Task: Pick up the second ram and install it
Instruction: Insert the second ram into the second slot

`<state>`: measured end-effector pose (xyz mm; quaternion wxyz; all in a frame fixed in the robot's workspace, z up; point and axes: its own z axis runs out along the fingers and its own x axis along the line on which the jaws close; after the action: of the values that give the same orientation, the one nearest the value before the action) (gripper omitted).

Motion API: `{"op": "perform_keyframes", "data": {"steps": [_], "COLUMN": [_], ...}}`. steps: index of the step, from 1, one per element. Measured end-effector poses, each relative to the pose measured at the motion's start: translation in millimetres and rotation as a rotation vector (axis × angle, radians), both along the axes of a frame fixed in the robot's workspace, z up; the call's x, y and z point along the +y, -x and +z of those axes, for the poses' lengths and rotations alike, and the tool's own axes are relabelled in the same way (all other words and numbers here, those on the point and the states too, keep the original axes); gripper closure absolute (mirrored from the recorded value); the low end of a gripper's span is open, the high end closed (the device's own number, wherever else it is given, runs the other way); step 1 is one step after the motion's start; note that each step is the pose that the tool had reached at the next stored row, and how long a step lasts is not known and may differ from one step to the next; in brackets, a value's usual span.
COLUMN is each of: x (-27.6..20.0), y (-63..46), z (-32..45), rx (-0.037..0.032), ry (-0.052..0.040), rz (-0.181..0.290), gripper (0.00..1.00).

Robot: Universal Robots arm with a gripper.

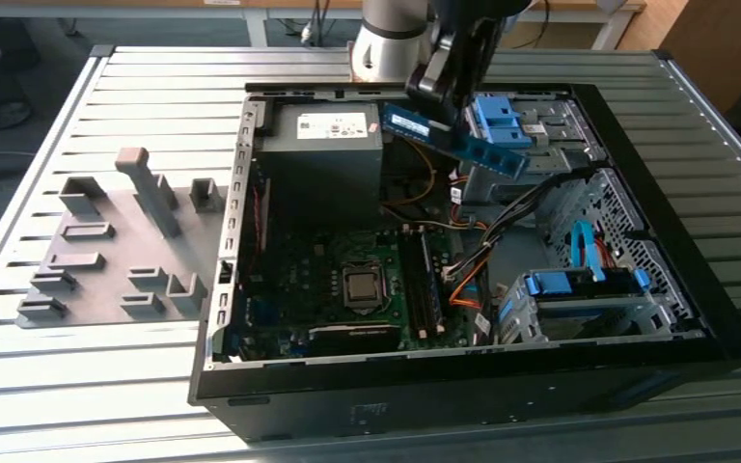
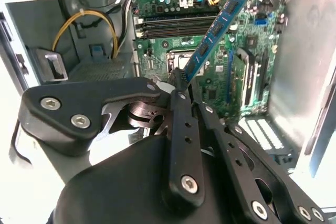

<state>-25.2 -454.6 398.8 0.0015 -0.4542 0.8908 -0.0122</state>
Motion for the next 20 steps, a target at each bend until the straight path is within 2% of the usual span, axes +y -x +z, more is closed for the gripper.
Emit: {"op": "perform_keyframes", "data": {"steps": [20], "x": [0.0], "y": [0.0], "z": [-2.8], "rx": [0.0001], "ry": [0.0013], "rz": [-0.355], "gripper": [0.86]}}
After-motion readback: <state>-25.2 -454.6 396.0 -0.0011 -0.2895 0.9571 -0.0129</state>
